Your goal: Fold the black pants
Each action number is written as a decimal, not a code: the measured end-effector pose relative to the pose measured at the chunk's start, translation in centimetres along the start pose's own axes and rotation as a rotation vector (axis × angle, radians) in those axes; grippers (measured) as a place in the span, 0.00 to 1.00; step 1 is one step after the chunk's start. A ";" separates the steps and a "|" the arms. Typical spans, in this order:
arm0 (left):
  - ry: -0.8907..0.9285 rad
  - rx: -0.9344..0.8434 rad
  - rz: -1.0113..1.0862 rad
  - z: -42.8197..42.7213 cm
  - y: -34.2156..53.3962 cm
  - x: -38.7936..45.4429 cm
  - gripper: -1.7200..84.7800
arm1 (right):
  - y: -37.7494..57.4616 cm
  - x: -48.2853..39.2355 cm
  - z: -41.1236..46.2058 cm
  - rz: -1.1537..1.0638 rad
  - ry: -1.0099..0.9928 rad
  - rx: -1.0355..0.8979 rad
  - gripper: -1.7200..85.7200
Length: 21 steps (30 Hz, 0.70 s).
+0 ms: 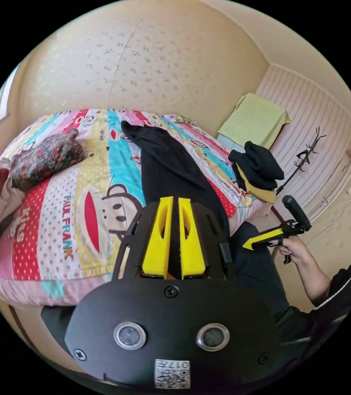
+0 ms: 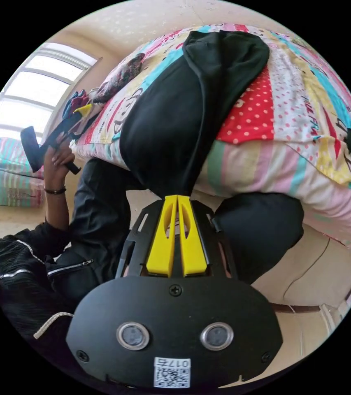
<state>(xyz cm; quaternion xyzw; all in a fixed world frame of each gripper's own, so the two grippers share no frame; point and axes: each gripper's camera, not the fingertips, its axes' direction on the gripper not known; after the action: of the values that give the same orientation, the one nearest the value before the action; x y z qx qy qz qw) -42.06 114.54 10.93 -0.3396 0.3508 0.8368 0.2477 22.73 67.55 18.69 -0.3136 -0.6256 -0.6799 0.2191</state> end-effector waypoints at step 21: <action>0.096 -0.044 0.002 7.0 0.5 -1.4 0.01 | -44.2 -23.1 11.4 -0.571 0.942 0.080 0.06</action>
<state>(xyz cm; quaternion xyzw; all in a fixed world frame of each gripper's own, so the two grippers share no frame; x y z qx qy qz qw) -44.23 119.25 15.83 -0.3842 0.3441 0.8274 0.2222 10.26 81.95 -28.82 0.2152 -0.5455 -0.7547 0.2940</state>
